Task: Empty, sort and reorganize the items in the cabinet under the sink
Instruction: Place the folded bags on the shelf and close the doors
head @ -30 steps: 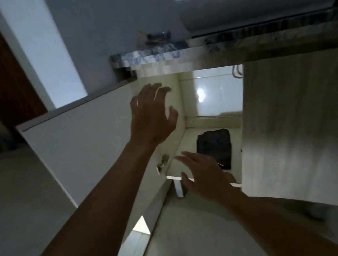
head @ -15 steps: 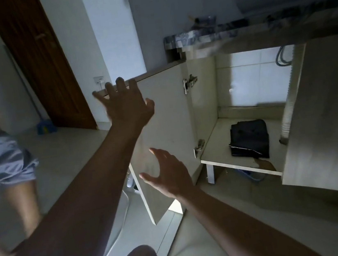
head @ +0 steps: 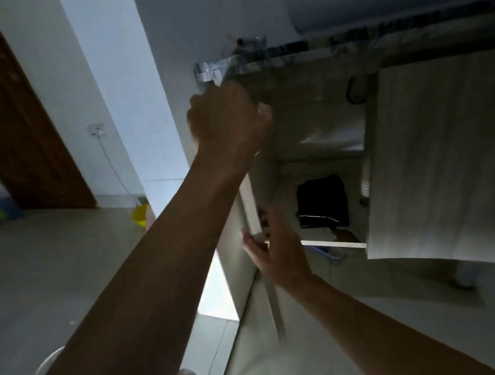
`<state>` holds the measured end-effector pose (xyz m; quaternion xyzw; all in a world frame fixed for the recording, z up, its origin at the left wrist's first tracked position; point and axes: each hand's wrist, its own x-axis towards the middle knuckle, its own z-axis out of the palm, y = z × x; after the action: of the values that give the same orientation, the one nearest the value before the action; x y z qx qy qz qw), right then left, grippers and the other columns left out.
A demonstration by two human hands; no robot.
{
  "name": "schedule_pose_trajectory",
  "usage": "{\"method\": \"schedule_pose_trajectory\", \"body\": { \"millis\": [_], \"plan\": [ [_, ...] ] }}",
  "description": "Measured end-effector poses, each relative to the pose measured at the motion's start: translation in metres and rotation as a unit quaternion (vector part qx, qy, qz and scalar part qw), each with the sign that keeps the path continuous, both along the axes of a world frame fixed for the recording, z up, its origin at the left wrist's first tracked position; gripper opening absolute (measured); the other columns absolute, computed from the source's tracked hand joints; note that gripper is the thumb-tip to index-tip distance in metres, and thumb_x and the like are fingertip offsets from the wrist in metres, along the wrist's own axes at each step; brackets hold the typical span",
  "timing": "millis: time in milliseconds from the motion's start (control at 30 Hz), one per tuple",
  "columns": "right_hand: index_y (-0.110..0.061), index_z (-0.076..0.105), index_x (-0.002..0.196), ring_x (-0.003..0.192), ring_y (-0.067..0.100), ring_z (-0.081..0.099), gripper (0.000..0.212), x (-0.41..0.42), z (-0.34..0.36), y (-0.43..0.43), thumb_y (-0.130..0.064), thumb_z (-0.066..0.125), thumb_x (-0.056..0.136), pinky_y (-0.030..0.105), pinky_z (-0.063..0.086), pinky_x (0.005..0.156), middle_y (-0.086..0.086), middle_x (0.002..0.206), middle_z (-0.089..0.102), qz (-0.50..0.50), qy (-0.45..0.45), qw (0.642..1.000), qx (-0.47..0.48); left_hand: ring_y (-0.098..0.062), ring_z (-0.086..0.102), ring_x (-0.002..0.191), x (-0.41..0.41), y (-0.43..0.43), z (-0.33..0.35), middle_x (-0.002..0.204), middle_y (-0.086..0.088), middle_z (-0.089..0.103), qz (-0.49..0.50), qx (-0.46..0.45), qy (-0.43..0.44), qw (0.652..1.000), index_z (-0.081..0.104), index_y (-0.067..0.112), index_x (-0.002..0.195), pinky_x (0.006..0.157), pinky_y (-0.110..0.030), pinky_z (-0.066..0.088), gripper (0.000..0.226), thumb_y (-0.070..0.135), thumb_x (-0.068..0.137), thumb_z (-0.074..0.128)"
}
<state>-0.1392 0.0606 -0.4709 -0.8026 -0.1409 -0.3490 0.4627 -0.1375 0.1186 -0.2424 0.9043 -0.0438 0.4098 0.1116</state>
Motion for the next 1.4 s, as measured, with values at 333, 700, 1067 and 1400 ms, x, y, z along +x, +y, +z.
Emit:
{"method": "schedule_pose_trajectory", "body": {
  "millis": [333, 700, 1067, 1400],
  "plan": [
    [-0.020, 0.064, 0.098, 0.078, 0.013, 0.063, 0.034, 0.033, 0.027, -0.177, -0.048, 0.075, 0.083, 0.021, 0.045, 0.062, -0.004, 0.086, 0.067, -0.231, 0.183, 0.940, 0.174, -0.039, 0.018, 0.147, 0.071, -0.119, -0.058, 0.163, -0.009, 0.014, -0.233, 0.019, 0.089, 0.968, 0.022, 0.037, 0.154, 0.113, -0.057, 0.030, 0.053, 0.042, 0.102, 0.034],
    [-0.009, 0.076, 0.103, 0.076, 0.016, 0.065, 0.021, 0.076, 0.030, -0.211, -0.010, 0.056, 0.097, 0.024, 0.052, 0.069, 0.001, 0.083, 0.071, -0.253, 0.156, 0.925, 0.236, -0.046, -0.013, 0.147, 0.141, -0.179, -0.091, 0.163, -0.010, -0.020, -0.225, 0.045, 0.029, 0.973, -0.009, 0.036, 0.155, 0.117, -0.060, 0.012, 0.070, 0.042, 0.102, 0.037],
    [-0.017, 0.065, 0.087, 0.056, 0.011, 0.048, 0.027, 0.126, 0.029, -0.243, -0.006, 0.043, 0.097, 0.022, 0.037, 0.050, 0.003, 0.073, 0.055, -0.196, 0.219, 0.948, 0.125, -0.044, -0.007, 0.148, 0.178, -0.214, -0.099, 0.162, -0.020, -0.015, -0.129, 0.018, -0.021, 0.991, -0.009, 0.033, 0.156, 0.114, -0.062, 0.026, 0.078, 0.044, 0.099, 0.043],
    [-0.031, 0.028, 0.153, 0.148, 0.025, 0.024, 0.079, 0.094, 0.071, -0.322, -0.021, 0.066, 0.084, 0.046, 0.036, 0.116, 0.004, 0.161, 0.025, -0.314, 0.110, 0.902, -0.274, -0.052, -0.010, 0.145, 0.198, -0.197, -0.127, 0.162, -0.018, -0.017, -0.183, 0.090, -0.054, 0.978, -0.004, 0.035, 0.156, 0.110, -0.062, 0.034, 0.077, 0.049, 0.099, 0.046]
  ]
}}
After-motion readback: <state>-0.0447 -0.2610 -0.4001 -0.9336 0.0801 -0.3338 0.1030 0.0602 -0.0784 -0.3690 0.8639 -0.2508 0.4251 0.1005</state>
